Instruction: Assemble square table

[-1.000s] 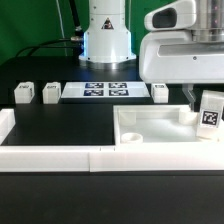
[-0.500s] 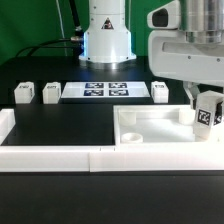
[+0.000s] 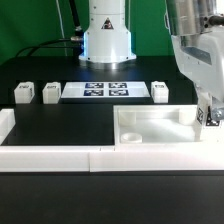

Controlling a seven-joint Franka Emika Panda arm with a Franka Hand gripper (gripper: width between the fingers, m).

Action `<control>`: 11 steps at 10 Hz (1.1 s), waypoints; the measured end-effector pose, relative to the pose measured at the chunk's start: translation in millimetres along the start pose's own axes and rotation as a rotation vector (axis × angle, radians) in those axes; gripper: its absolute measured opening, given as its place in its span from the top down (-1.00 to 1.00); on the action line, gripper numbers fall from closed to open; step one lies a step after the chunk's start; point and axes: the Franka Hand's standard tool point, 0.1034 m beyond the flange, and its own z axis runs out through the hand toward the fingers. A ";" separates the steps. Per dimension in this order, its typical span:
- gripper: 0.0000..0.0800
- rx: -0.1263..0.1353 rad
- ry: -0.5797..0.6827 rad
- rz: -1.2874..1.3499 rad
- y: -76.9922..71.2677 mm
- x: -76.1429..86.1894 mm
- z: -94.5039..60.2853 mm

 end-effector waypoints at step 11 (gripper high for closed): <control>-0.62 -0.060 0.109 -1.395 -2.0 -1.6 -0.2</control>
Offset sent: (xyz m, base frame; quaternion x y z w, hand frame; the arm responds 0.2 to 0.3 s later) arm -0.0121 0.0110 -0.0044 -0.0238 -0.0428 -0.3961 0.9169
